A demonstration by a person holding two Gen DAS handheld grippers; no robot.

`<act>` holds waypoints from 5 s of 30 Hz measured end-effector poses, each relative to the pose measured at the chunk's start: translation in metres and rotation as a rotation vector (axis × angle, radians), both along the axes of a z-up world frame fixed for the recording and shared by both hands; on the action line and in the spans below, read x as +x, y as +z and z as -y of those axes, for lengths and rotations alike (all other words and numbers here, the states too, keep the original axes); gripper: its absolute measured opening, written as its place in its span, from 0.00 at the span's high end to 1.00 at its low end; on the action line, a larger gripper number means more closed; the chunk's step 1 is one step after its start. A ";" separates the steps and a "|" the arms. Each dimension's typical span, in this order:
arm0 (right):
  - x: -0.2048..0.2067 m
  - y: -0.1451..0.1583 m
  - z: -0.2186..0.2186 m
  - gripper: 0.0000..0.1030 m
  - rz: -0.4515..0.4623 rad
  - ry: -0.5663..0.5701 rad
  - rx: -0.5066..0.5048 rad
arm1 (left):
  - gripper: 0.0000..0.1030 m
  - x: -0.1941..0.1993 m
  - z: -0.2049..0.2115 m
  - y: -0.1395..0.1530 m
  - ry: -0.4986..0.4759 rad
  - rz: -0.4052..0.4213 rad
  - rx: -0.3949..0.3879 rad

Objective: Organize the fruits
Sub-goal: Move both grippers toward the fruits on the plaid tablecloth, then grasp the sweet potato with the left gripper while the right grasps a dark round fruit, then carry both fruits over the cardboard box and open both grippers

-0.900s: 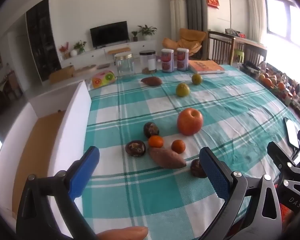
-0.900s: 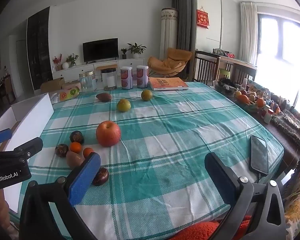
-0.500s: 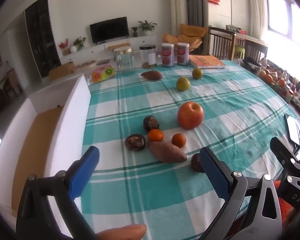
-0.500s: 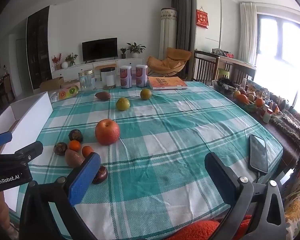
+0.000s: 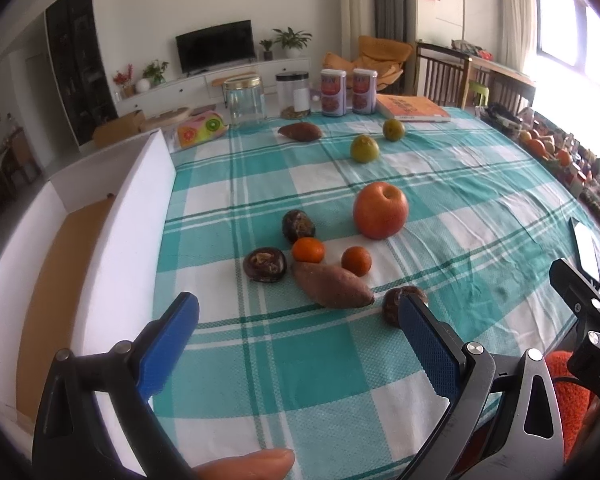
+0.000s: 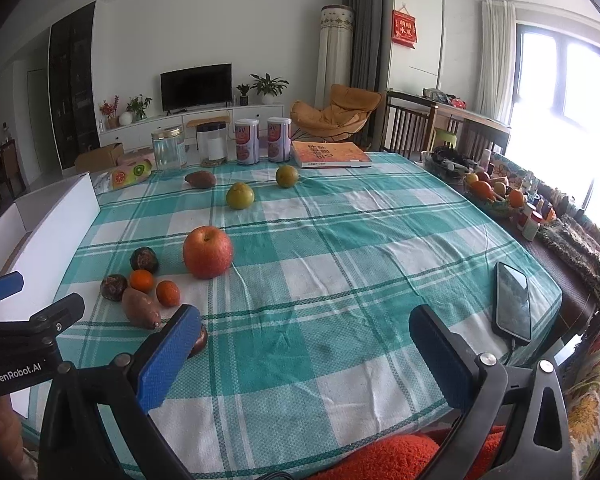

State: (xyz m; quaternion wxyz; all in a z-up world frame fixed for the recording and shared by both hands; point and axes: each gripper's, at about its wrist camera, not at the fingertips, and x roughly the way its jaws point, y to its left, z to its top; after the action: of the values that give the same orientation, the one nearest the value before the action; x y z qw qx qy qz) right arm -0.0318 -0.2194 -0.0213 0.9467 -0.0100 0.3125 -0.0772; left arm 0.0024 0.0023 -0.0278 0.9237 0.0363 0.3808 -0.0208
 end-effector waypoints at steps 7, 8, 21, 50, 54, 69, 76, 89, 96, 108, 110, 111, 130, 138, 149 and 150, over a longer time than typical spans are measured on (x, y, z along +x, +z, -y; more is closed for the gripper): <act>0.001 -0.014 0.003 0.00 -0.011 0.013 0.033 | 0.02 -0.003 0.009 -0.008 -0.020 -0.024 0.005; 0.002 -0.017 0.002 0.00 -0.013 0.019 0.038 | 0.02 -0.003 0.009 -0.009 -0.021 -0.025 0.005; 0.002 -0.034 0.001 0.00 -0.013 0.050 0.068 | 0.02 -0.006 0.013 -0.021 -0.039 -0.066 -0.024; 0.022 -0.050 0.007 0.00 -0.113 0.078 0.112 | 0.02 0.011 0.003 -0.070 0.009 -0.143 -0.020; 0.017 -0.049 -0.001 0.00 -0.073 0.094 0.100 | 0.02 0.016 0.000 -0.084 0.024 -0.159 0.001; 0.013 -0.049 0.003 0.00 -0.054 0.070 0.100 | 0.01 0.021 -0.008 -0.104 0.032 -0.203 -0.031; 0.011 -0.049 0.003 0.00 -0.053 0.071 0.101 | 0.00 0.021 -0.009 -0.104 0.006 -0.213 -0.029; 0.014 -0.051 0.002 0.00 -0.063 0.076 0.105 | 0.03 0.049 -0.037 -0.075 -0.027 -0.278 -0.317; 0.013 -0.051 0.002 0.00 -0.061 0.085 0.099 | 0.03 0.098 -0.008 -0.072 0.085 -0.238 -0.262; 0.018 -0.056 0.007 0.00 -0.083 0.089 0.146 | 0.03 0.056 -0.048 -0.064 0.049 -0.255 -0.205; 0.018 -0.056 0.006 0.00 -0.086 0.090 0.138 | 0.04 0.066 -0.035 -0.068 0.000 -0.267 -0.182; 0.017 -0.055 0.006 0.00 -0.080 0.090 0.134 | 0.04 0.071 -0.029 -0.071 -0.012 -0.275 -0.166; 0.112 -0.106 -0.075 0.55 -0.453 0.457 0.223 | 0.60 0.014 -0.048 -0.047 -0.096 -0.271 -0.278; 0.090 -0.058 -0.073 0.55 -0.412 0.484 0.404 | 0.60 -0.018 -0.087 0.020 -0.148 -0.189 -0.407; 0.054 0.032 -0.276 0.55 -0.388 0.967 0.476 | 0.60 -0.045 -0.236 0.041 0.248 -0.092 -0.328; 0.050 0.029 -0.294 0.55 -0.401 0.994 0.457 | 0.60 -0.046 -0.249 0.033 0.296 -0.101 -0.315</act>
State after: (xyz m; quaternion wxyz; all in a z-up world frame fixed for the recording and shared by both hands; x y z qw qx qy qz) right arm 0.0184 0.0741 0.0079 0.7699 0.0345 0.4520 0.4492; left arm -0.0440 0.2512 0.0056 0.8907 -0.1659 0.4199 0.0538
